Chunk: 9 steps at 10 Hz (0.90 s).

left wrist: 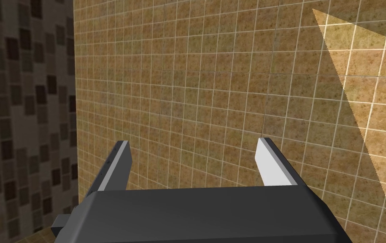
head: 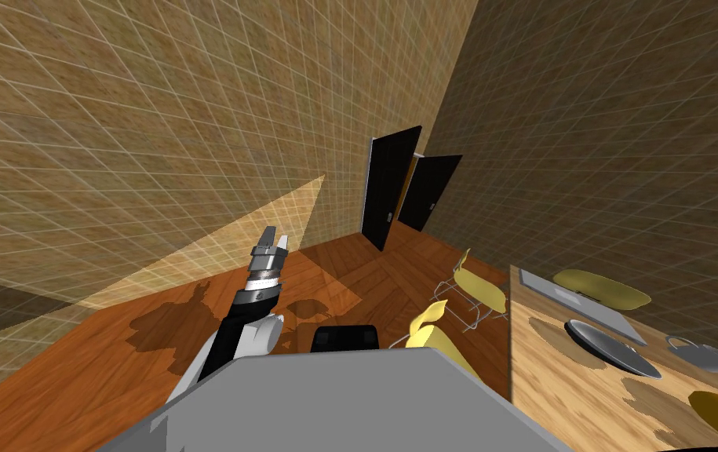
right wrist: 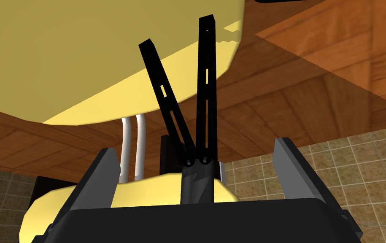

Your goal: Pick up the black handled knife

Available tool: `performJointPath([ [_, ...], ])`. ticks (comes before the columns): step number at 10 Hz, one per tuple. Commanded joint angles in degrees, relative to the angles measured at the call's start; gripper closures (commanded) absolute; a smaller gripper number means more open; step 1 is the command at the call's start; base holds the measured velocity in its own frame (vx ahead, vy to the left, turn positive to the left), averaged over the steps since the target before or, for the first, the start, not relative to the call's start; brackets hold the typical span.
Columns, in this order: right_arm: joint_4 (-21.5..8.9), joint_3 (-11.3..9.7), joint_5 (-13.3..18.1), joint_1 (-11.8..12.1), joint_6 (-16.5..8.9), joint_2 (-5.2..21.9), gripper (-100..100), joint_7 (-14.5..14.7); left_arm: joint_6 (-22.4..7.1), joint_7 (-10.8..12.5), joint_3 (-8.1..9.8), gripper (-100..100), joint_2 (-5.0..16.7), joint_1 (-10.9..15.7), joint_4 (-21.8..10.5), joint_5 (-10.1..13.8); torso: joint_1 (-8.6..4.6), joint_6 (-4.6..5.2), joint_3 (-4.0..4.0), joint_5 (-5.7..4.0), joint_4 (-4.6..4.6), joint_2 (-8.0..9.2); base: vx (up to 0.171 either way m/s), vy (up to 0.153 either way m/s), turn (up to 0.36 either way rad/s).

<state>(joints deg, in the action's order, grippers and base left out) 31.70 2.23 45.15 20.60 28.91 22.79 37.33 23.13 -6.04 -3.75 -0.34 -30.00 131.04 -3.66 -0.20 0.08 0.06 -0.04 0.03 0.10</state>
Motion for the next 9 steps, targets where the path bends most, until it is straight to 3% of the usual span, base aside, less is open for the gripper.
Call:
performJointPath([
  [1, 0.00, 0.00, 0.00, 0.00, 0.00, 0.00, -100, 0.00, 0.00, 0.00, 0.00, 0, 0.00, 0.00, 0.00, 0.00, 0.00, 0.00, 0.00, 0.00, 0.00, 0.00, -0.020, -0.024, 0.005],
  [2, 0.11, -0.05, 0.00, 0.01, -0.25, -0.06, 100, -0.03, 0.00, 0.00, 0.00, 0, 0.00, 0.00, 0.00, 0.00, 0.10, 0.00, -0.03, 0.02, -0.01, -0.06, 0.000, 0.000, 0.000],
  [6, 0.15, -0.15, 0.01, 0.04, 0.01, -0.24, 100, -0.04, 0.00, 0.00, 0.00, 0, 0.00, 0.00, 0.00, 0.00, -0.16, -0.01, -0.14, -0.02, -0.04, -0.25, -0.002, 0.003, 0.000],
  [7, 0.15, -0.15, 0.01, 0.04, 0.02, -0.24, 0, -0.05, 0.00, 0.00, 0.00, 0, 0.00, -0.01, 0.00, 0.00, -0.17, -0.01, -0.14, -0.02, -0.05, -0.25, 0.000, 0.000, 0.000],
  [8, 1.54, 0.02, 0.43, 1.86, 0.93, 1.38, 100, -1.31, 0.00, 0.00, 0.00, 0, 0.00, -0.01, 0.00, 0.00, -0.17, -0.01, -0.15, -0.02, -0.05, -0.26, 0.051, 0.029, -0.035],
  [9, 2.05, 0.38, 0.67, 3.19, 2.38, 2.56, 100, -1.85, 0.00, 0.00, 0.00, 0, -0.01, -0.01, 0.00, 0.00, -0.10, 0.02, -0.21, 0.04, -0.08, -0.37, 0.088, 0.078, -0.072],
])
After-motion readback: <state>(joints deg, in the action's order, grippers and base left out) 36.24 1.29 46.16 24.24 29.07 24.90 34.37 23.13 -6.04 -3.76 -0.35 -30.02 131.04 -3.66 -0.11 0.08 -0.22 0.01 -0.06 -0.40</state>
